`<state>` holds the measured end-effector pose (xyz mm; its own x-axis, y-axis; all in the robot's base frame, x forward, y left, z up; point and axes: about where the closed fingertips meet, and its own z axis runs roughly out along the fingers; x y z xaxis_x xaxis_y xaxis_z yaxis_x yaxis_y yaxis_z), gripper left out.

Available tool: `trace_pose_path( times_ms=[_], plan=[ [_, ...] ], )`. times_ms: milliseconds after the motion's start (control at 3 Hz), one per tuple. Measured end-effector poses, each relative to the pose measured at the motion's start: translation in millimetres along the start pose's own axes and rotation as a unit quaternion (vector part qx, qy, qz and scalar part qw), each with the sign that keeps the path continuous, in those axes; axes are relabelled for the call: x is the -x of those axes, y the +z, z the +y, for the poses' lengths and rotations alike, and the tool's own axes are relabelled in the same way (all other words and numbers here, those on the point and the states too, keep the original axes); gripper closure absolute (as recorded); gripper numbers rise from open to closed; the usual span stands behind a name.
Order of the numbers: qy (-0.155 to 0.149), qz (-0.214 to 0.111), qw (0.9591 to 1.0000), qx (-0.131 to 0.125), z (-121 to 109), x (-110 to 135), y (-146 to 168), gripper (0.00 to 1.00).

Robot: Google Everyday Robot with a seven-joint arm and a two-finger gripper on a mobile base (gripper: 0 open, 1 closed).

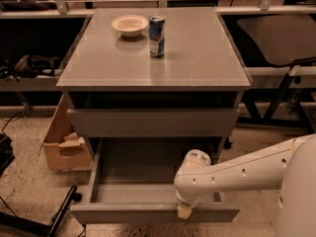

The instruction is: Open middle drawer

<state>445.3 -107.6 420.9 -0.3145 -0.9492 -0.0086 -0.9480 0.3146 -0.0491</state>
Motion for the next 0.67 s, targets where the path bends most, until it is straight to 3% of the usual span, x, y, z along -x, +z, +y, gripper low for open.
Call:
trace_pose_path(
  times_ms=[333,667],
  plan=[
    [0.000,0.000,1.0000,0.000,0.0,0.0,0.0,0.64],
    [0.000,0.000,1.0000,0.000,0.0,0.0,0.0,0.33]
  ],
)
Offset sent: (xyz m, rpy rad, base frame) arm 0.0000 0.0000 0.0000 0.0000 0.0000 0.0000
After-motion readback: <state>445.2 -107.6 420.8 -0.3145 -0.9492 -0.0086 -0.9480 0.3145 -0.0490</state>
